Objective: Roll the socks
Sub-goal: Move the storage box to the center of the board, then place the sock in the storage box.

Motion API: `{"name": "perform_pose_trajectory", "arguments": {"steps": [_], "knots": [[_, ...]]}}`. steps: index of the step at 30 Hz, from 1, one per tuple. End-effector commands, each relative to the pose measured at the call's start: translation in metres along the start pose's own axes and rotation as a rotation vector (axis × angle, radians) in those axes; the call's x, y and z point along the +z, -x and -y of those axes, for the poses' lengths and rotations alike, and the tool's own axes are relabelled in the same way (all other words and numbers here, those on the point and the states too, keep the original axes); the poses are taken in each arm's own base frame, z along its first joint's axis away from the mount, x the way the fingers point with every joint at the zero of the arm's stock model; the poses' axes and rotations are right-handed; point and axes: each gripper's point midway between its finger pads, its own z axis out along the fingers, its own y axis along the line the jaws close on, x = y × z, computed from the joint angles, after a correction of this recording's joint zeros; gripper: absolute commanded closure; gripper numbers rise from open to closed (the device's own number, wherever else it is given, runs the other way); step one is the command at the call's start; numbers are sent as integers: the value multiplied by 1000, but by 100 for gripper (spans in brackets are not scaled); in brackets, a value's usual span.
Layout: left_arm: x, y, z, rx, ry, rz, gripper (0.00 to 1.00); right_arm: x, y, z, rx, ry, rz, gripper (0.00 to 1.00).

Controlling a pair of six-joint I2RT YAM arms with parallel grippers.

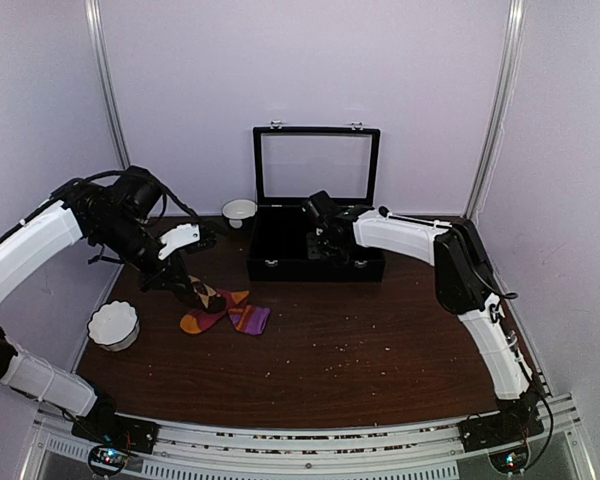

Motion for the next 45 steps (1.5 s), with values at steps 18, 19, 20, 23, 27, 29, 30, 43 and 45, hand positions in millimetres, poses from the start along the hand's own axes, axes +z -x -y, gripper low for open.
{"name": "perform_pose_trajectory", "arguments": {"steps": [18, 19, 20, 23, 27, 29, 30, 43, 45], "knots": [[25, 116, -107, 101, 238, 78, 100, -62, -153, 34, -25, 23, -201, 78], [30, 123, -110, 116, 244, 74, 100, -66, -158, 31, -20, 31, -193, 77], [39, 130, -115, 126, 250, 64, 100, -72, -163, 29, -10, 37, -184, 77], [62, 142, -127, 157, 280, 21, 100, -80, -178, 21, 13, 54, -166, 77], [87, 153, -136, 201, 317, -17, 100, -84, -194, 8, 11, 75, -165, 76], [100, 154, -144, 223, 358, -48, 100, -84, -196, 7, 8, 63, -161, 73], [105, 154, -149, 234, 381, -63, 100, -85, -197, 7, 9, 64, -156, 71], [147, 165, -176, 298, 473, -83, 100, -99, -197, -5, 11, 134, -103, 64], [156, 166, -178, 301, 474, -87, 100, -103, -196, -11, 15, 158, -82, 62]]}}
